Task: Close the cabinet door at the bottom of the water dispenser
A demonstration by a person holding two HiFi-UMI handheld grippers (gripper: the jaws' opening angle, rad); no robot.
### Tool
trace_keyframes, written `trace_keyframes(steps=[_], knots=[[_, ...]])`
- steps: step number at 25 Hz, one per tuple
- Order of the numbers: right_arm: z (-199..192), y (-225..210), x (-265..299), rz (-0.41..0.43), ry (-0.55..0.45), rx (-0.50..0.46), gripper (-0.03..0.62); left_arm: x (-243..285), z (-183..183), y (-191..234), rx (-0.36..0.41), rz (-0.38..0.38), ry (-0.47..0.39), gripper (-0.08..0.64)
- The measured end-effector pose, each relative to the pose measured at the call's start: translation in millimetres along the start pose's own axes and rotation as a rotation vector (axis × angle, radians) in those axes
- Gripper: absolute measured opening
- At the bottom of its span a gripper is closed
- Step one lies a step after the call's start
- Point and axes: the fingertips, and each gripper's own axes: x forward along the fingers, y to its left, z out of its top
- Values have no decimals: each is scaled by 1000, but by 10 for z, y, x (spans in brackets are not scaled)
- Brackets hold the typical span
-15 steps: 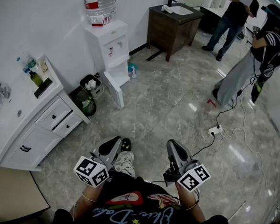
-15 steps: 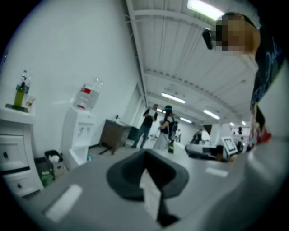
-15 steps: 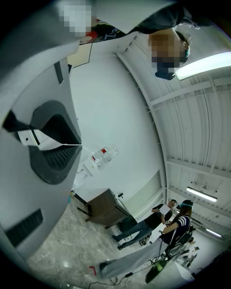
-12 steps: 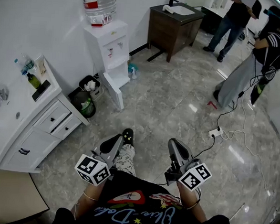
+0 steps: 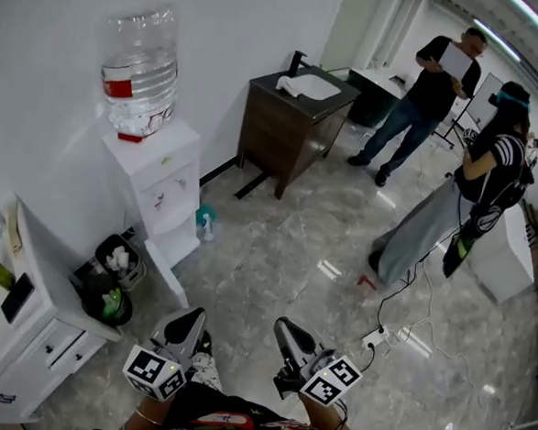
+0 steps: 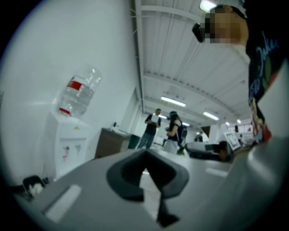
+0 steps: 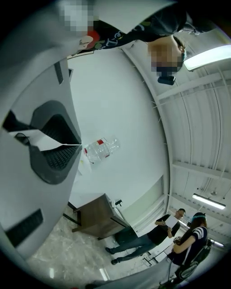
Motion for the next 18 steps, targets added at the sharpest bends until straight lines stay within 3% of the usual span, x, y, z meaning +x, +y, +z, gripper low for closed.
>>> trace_keyframes(steps=[5, 10, 14, 18], knots=[[426, -632, 1225, -12, 9, -55, 17, 983, 385, 786, -15, -59, 2, -3], [589, -1232, 1971, -72, 30, -103, 17, 1612, 526, 1328, -19, -48, -13, -3], [209, -1741, 2305, -186, 102, -87, 17, 1768, 106, 1634, -81, 19, 57, -3], [-533, -2083, 2513, -196, 262, -26, 17, 1745, -513, 1906, -195, 128, 127, -3]])
